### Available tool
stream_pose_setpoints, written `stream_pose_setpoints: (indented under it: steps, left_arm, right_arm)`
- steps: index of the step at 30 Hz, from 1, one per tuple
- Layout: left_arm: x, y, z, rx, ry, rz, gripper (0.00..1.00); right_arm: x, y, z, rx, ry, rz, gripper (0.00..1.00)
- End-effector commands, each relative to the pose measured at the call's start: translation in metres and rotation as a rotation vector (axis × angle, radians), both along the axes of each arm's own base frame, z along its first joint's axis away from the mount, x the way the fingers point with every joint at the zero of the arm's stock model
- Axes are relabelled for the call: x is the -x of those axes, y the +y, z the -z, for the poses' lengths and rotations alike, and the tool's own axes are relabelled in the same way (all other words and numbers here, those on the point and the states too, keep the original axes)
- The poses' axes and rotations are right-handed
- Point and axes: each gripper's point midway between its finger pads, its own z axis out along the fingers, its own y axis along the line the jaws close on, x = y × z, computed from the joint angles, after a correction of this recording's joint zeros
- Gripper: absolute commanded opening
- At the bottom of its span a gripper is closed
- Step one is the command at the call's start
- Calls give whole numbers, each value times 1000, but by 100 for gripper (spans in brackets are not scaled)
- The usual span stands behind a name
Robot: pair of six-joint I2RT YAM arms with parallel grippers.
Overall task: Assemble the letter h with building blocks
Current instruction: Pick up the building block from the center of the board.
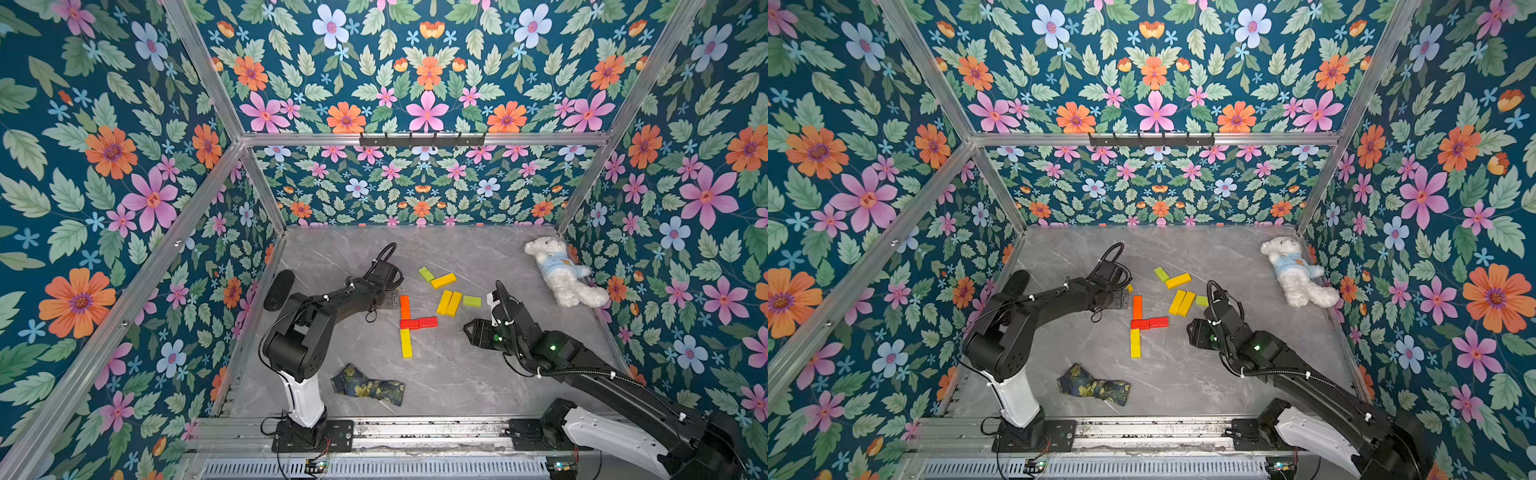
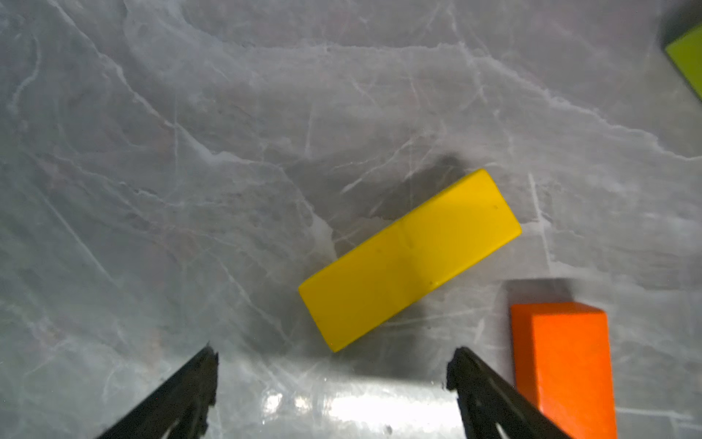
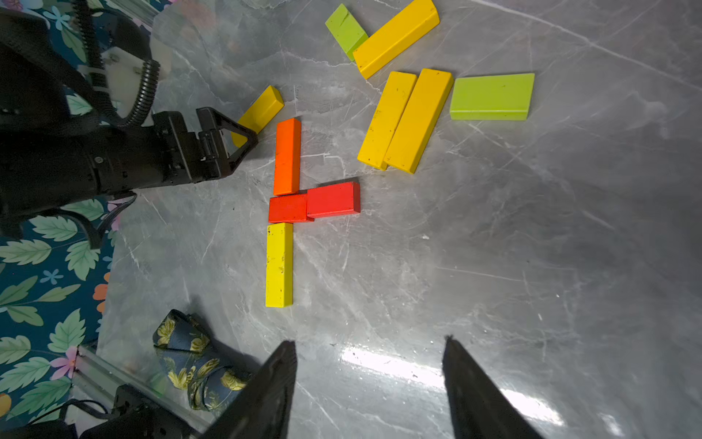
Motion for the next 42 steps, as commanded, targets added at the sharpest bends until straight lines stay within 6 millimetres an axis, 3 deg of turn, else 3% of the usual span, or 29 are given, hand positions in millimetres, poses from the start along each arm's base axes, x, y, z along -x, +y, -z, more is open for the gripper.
stream_pose_setpoints:
  steps: [1,7,15,24,33,42]
  left_arm:
    - [-10,5,0,-24,-21,-9,95]
    - [-25,12,8,-13,-14,-36,87]
    - [-40,5,19,-2,2,-15,75]
    - [-54,11,18,-6,-19,-29,86]
    - [-58,10,31,-43,58,10,69]
    - [-56,11,38,-49,70,5,40]
  right_arm:
    - [-3,3,-6,-22,-22,-8,64]
    - [-4,4,-8,-28,-26,-4,64]
    - [-6,8,-7,-35,-15,-5,64]
    - [-8,9,-8,-27,-13,-3,64]
    - [-9,8,-11,-24,-20,0,64]
    - [-9,9,-11,-24,-17,-3,64]
